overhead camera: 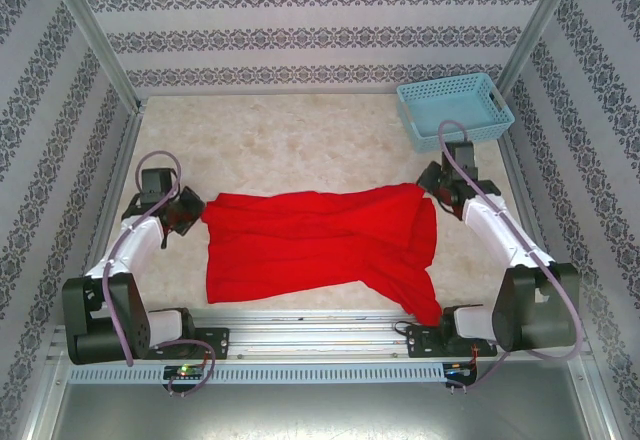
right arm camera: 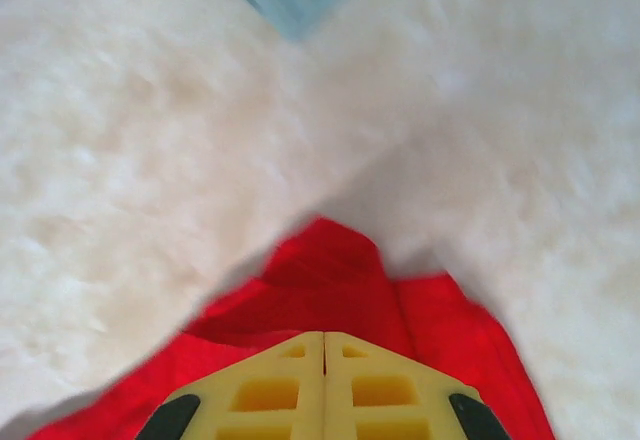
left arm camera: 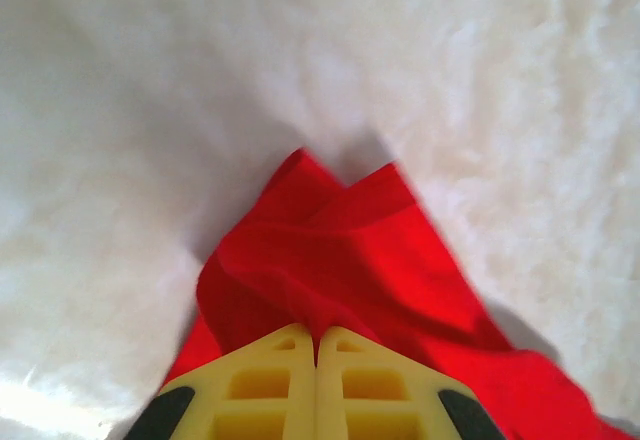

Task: Fold the inside-out t-shirt

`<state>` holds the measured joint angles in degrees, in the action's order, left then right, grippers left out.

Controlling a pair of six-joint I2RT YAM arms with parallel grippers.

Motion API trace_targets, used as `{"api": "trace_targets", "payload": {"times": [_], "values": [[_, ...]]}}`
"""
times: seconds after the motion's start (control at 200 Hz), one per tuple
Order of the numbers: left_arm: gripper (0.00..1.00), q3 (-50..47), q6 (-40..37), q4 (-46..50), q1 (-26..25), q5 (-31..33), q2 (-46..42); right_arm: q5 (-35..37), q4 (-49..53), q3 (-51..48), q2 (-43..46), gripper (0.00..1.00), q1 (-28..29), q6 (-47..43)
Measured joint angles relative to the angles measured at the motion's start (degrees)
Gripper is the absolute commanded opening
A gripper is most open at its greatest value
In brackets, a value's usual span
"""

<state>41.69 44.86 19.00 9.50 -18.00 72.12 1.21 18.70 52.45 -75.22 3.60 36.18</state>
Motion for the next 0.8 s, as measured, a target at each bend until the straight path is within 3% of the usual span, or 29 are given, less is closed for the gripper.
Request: {"api": "trace_targets", "payload": {"times": [0.265,0.804], "values": [[0.00,13.0,0.0,-0.2,0.0,0.1,7.3,-0.1,-6.4,19.2,-7.4,0.00,1.9,-6.1],[0.00,42.5,-2.6,0.8,0.0,-3.0,37.3,-5.3,-13.4,52.6,-39.0,0.00,2.2,-14.1]]}}
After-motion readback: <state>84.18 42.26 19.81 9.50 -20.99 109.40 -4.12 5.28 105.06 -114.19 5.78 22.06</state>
